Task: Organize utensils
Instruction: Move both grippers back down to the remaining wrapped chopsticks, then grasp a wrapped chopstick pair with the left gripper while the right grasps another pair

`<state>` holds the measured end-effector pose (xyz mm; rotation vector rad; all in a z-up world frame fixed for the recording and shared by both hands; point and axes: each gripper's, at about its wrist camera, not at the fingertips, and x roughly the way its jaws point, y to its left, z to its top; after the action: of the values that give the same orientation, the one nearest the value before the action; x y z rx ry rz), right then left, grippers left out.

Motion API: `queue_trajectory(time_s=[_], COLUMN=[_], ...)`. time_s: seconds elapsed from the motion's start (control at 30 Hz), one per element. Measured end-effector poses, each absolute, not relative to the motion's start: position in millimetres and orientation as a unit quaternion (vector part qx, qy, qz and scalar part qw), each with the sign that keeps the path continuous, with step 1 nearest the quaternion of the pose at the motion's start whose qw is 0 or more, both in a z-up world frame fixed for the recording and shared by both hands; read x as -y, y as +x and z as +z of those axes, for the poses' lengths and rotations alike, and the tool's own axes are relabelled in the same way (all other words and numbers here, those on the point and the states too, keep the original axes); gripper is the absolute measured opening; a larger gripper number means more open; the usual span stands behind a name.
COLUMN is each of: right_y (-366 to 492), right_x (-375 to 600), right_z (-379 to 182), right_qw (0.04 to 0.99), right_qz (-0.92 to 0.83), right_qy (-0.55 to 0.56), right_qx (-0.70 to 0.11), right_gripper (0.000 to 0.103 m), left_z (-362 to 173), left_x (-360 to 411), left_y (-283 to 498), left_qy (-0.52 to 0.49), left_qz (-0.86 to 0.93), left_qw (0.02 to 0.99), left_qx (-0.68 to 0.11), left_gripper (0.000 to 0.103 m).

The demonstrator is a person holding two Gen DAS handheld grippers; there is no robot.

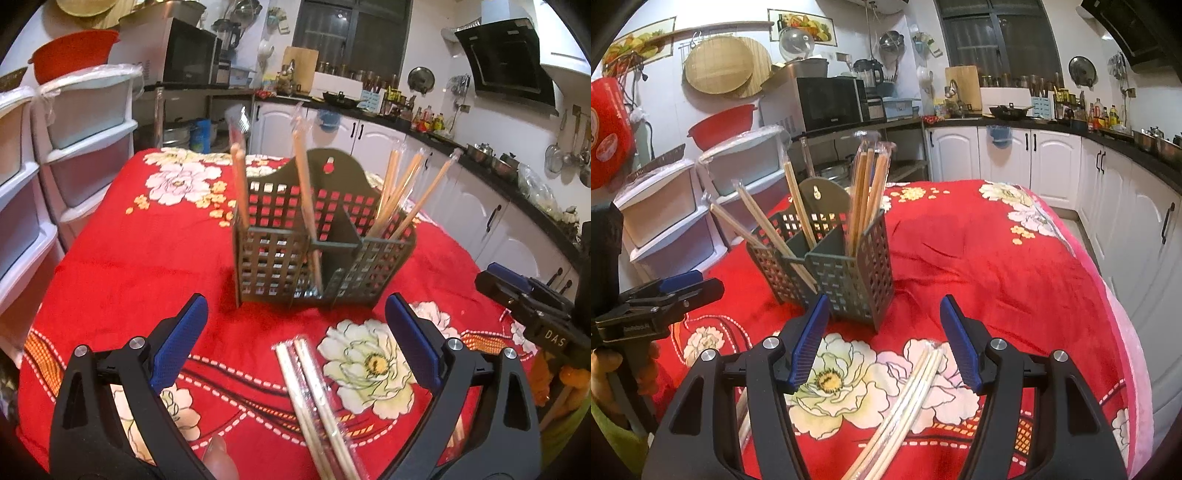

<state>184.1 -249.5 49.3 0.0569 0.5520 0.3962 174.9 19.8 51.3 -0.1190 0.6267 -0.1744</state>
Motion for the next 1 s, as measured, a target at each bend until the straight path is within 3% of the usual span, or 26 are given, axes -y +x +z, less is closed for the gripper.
queue_trajectory(time_s=[0.7, 1.0], right_y=[190.0, 199.6], right_x=[248.1, 250.0], right_z=[4.8, -8.7], right_qw=[0.921, 0.912], right_qz=[0.188, 0.186], right_qy=[0.016, 0.018], right_qx=[-0.342, -0.366], right_gripper=[0.060, 0.057], left_z=[0.7, -18.3], left_x=[-23.8, -27.2], left_y=[172.5, 180.3], left_qy=[-0.063, -0.084], left_qz=[-0.082, -0.095], left_qw=[0.925, 0.910], left_qx=[-0.365, -0.394], left_gripper=[0.087, 0.048])
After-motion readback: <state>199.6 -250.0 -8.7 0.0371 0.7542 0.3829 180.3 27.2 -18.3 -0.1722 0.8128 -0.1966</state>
